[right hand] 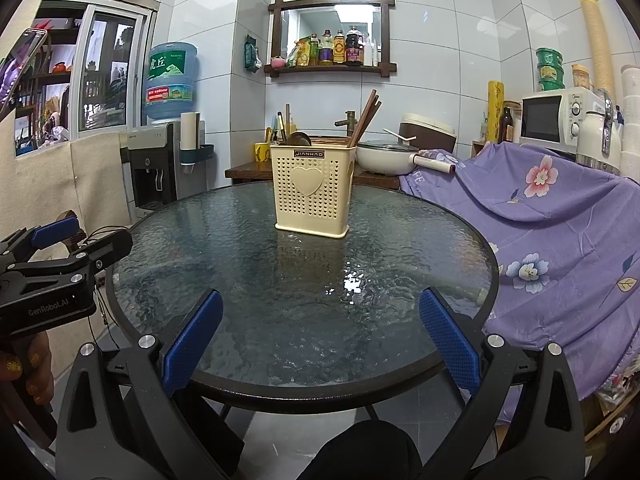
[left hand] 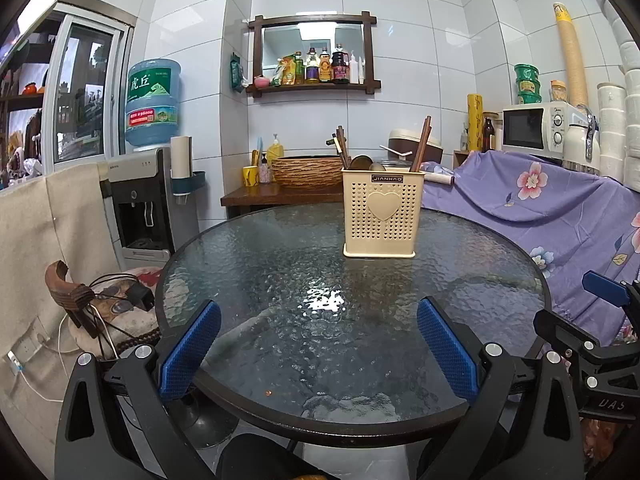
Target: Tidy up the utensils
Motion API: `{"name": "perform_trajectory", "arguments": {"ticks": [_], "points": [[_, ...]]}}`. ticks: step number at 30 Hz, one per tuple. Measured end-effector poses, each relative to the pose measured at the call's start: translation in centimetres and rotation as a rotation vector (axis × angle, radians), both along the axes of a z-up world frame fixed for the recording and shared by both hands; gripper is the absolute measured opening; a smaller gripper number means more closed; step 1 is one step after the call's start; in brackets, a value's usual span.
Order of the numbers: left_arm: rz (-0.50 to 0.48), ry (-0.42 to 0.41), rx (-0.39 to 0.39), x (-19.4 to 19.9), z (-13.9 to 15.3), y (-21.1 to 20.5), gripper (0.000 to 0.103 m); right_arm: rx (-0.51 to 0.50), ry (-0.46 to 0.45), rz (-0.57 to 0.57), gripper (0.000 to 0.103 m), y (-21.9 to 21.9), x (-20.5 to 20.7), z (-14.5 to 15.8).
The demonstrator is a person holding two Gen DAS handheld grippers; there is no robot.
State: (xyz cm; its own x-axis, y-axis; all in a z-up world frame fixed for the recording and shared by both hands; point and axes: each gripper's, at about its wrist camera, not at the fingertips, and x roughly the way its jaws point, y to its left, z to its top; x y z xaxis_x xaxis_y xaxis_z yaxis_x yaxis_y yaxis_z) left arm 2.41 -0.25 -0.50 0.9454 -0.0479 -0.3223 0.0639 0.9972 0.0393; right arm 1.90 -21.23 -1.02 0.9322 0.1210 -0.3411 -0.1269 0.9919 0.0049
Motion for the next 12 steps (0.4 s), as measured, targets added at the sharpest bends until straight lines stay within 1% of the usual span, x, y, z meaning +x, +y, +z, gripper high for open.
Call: {"name": "perform_trajectory", "arguments": {"ticks": [4,10,12], "points": [[-0.007,-0.001,-0.024,0.03,0.10,0.26,0.096,-0.001,-0.001,0.000,0.097,-0.06,0.02,-0.02],[-0.007,0.017,-0.017,0.34,0.06,0.06,0.096,-0.002,0.001,0.001,0.097,0.02,-0.01,-0.06],[-0.012,0.013,-0.037,0.21,0.04,0.19,0.096,-0.005,0.001,0.002,0.097,0.11,-0.07,-0.13]]}}
